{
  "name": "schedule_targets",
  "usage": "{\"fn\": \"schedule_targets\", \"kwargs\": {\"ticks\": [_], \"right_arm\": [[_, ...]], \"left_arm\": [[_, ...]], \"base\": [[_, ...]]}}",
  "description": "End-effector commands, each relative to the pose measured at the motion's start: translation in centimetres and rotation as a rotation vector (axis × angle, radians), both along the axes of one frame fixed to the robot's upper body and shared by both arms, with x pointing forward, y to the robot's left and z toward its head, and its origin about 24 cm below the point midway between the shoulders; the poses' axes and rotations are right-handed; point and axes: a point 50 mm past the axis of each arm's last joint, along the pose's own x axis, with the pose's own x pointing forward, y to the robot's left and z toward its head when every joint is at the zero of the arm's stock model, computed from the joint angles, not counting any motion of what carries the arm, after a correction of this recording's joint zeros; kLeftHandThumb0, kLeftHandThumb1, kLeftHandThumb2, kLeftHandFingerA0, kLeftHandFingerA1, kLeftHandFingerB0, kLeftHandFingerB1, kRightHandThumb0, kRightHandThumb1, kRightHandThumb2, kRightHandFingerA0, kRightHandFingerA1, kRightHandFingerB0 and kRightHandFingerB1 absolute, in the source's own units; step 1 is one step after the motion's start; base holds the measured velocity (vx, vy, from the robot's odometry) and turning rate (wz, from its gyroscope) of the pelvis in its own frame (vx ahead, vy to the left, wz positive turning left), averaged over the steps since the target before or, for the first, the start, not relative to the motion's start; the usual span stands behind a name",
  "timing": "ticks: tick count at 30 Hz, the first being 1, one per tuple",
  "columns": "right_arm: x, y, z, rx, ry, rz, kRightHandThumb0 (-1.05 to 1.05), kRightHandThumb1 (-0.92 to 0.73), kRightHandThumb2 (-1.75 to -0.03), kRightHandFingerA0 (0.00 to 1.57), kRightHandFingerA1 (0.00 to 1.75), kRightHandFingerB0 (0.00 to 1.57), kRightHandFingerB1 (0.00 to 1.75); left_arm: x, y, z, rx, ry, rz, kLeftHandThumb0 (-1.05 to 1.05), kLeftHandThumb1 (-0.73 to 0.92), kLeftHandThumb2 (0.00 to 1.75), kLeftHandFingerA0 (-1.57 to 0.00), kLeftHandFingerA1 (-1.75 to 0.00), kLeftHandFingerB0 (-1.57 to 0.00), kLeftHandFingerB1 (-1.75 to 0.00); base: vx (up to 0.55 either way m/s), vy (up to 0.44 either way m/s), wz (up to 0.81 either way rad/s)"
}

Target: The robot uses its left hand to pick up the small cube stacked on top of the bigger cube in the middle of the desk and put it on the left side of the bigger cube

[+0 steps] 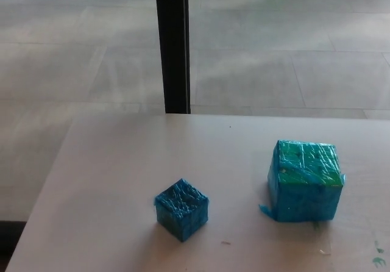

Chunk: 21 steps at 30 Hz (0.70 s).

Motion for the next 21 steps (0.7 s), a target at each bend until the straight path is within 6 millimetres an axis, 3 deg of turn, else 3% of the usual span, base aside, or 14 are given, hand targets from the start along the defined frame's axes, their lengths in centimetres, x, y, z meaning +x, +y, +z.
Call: {"fn": "schedule_targets", "kwargs": {"ticks": [1,2,3,4,7,8,9,12,13,14,15,17,18,21], "right_arm": [[-0.5,-0.9,0.3,-0.023,0.024,-0.004,-0.73,-0.54,-0.70,0.69,0.88,0.59,0.70],[-0.5,-1.0,0.3,-0.028,0.029,0.002,-0.73,-0.54,-0.70,0.69,0.88,0.59,0.71],[-0.6,-1.0,0.3,-0.028,0.030,-0.001,-0.72,-0.53,-0.69,0.69,0.88,0.60,0.70],[-0.6,-1.0,0.2,-0.024,0.030,-0.004,-0.74,-0.54,-0.69,0.70,0.89,0.59,0.71],[-0.5,-1.1,0.3,-0.015,0.026,-0.002,-0.73,-0.53,-0.69,0.69,0.89,0.59,0.71],[-0.5,-1.1,0.3,-0.012,0.025,-0.006,-0.74,-0.54,-0.69,0.68,0.88,0.60,0.70],[-0.5,-1.1,0.4,-0.023,0.027,0.003,-0.75,-0.54,-0.69,0.69,0.88,0.58,0.70],[-0.5,-1.1,0.2,-0.013,0.018,-0.011,-0.74,-0.54,-0.68,0.69,0.86,0.59,0.69],[-0.5,-1.2,0.2,-0.012,0.019,-0.011,-0.74,-0.54,-0.67,0.70,0.87,0.59,0.69],[-0.4,-1.2,0.2,-0.010,0.023,-0.012,-0.75,-0.53,-0.68,0.70,0.89,0.59,0.70],[-0.4,-1.2,0.2,-0.009,0.026,-0.014,-0.75,-0.53,-0.68,0.70,0.89,0.58,0.70],[-0.4,-1.2,0.2,-0.004,0.027,-0.018,-0.73,-0.53,-0.69,0.68,0.88,0.58,0.70],[-0.4,-1.2,0.3,-0.010,0.025,-0.004,-0.75,-0.53,-0.69,0.68,0.88,0.58,0.71],[-0.4,-1.2,0.2,-0.013,0.025,-0.007,-0.76,-0.53,-0.68,0.68,0.87,0.58,0.71]], "left_arm": [[-4.9,0.0,-3.6,-0.177,-0.222,0.359,-0.85,0.64,1.04,-0.04,-0.39,-0.07,-0.20],[-4.9,0.0,-3.7,-0.211,-0.247,0.416,-0.91,0.67,1.02,-0.04,-0.25,-0.09,-0.21],[-5.1,-0.1,-4.0,-0.244,-0.235,0.444,-0.87,0.68,1.04,-0.11,-0.51,-0.04,-0.26],[-5.5,-0.2,-4.3,-0.277,-0.185,0.449,-0.93,0.72,1.11,-0.02,-0.44,0.00,-0.07],[-5.5,-0.2,-4.6,-0.304,-0.142,0.464,-0.88,0.68,1.05,-0.08,-0.51,0.00,-0.10],[-5.6,-0.3,-4.8,-0.304,-0.128,0.466,-0.87,0.85,0.67,-0.12,-0.39,0.00,-0.04],[-5.7,-0.5,-4.9,-0.306,-0.129,0.469,-0.90,0.68,1.03,-0.05,-0.42,0.00,-0.08],[-5.6,-0.5,-5.0,-0.302,-0.106,0.405,-0.89,0.68,0.97,-0.10,-0.42,0.00,-0.01],[-5.5,-0.4,-5.0,-0.302,-0.111,0.411,-0.93,0.69,1.04,-0.12,-0.40,0.00,-0.05],[-5.5,-0.4,-5.0,-0.297,-0.116,0.418,-0.89,0.86,0.66,-0.10,-0.36,0.00,0.00],[-5.4,-0.4,-5.0,-0.289,-0.113,0.412,-0.94,0.71,1.06,-0.04,-0.33,0.00,-0.05],[-5.3,-0.4,-5.0,-0.304,-0.117,0.410,-1.00,0.74,1.09,-0.16,-0.30,0.00,-0.01],[-5.1,-0.4,-4.9,-0.304,-0.109,0.413,-0.92,0.71,1.09,-0.04,-0.35,0.00,-0.08],[-5.1,-0.5,-4.7,-0.321,-0.116,0.420,-0.95,0.73,1.10,-0.01,-0.31,0.00,-0.06]], "base": [[0.00,0.000,0.00],[0.00,0.000,0.00],[0.00,0.000,0.00],[0.00,0.000,0.00],[0.00,0.000,0.00],[0.00,0.000,0.00],[0.00,0.000,0.00],[0.00,0.000,0.00],[0.00,0.000,0.00],[0.00,0.000,0.00],[0.00,0.000,0.00],[0.00,0.000,0.00],[0.00,0.000,0.00],[0.00,0.000,0.00]]}}
